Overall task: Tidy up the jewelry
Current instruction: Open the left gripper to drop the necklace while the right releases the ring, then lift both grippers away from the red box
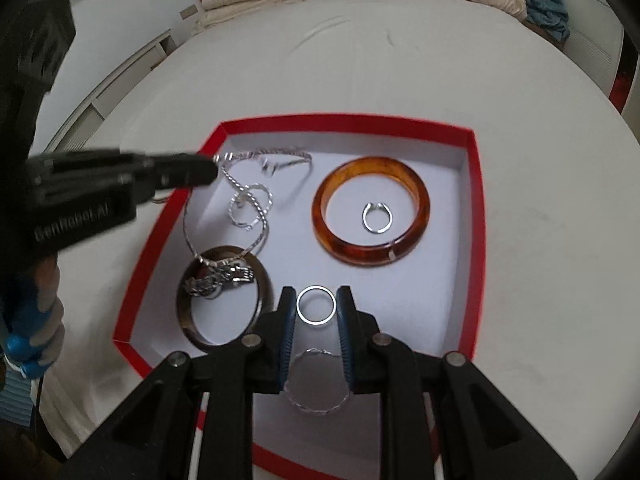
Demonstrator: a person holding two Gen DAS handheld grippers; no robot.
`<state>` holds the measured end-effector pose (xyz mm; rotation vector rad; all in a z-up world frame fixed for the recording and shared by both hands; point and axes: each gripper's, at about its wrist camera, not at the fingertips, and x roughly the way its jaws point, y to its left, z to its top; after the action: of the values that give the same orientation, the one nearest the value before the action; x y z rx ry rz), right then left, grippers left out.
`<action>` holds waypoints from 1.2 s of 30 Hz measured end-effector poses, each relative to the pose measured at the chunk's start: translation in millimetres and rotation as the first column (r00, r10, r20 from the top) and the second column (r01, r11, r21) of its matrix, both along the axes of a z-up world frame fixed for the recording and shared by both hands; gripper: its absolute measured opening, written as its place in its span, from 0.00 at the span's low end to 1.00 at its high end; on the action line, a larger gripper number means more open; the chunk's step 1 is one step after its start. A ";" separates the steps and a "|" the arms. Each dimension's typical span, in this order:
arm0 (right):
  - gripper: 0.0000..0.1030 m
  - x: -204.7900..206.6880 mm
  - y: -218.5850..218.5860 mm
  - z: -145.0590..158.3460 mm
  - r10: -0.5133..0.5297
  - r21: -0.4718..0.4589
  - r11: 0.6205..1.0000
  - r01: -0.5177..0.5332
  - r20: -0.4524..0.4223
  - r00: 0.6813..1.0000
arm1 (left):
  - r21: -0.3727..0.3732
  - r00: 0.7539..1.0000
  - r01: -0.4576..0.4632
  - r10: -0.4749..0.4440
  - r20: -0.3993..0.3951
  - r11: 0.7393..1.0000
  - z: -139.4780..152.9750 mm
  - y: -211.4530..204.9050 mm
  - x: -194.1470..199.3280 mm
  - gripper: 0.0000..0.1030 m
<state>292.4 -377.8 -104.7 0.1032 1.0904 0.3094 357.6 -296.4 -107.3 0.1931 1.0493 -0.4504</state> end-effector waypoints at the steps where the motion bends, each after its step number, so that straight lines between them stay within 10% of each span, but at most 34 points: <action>1: 0.19 0.5 0.3 -1.9 0.000 -0.012 1.000 0.000 -0.006 1.000 | 0.000 1.000 -0.001 0.001 -0.010 1.000 -3.4 1.2 -0.5 0.02; 13: 0.27 -6.0 4.9 3.6 -0.005 -0.080 0.997 0.004 -0.017 1.000 | -0.004 0.999 -0.033 0.033 -0.013 0.999 2.9 19.5 -17.7 0.30; 36: 0.34 -120.2 32.9 122.9 -0.087 -0.032 0.995 0.095 0.189 0.978 | -0.058 0.942 -0.280 0.286 0.176 0.958 96.7 173.2 -158.5 0.31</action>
<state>172.2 -344.8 18.2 0.0851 0.9019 0.2095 199.1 -123.2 -10.6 0.0514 0.8719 -0.1841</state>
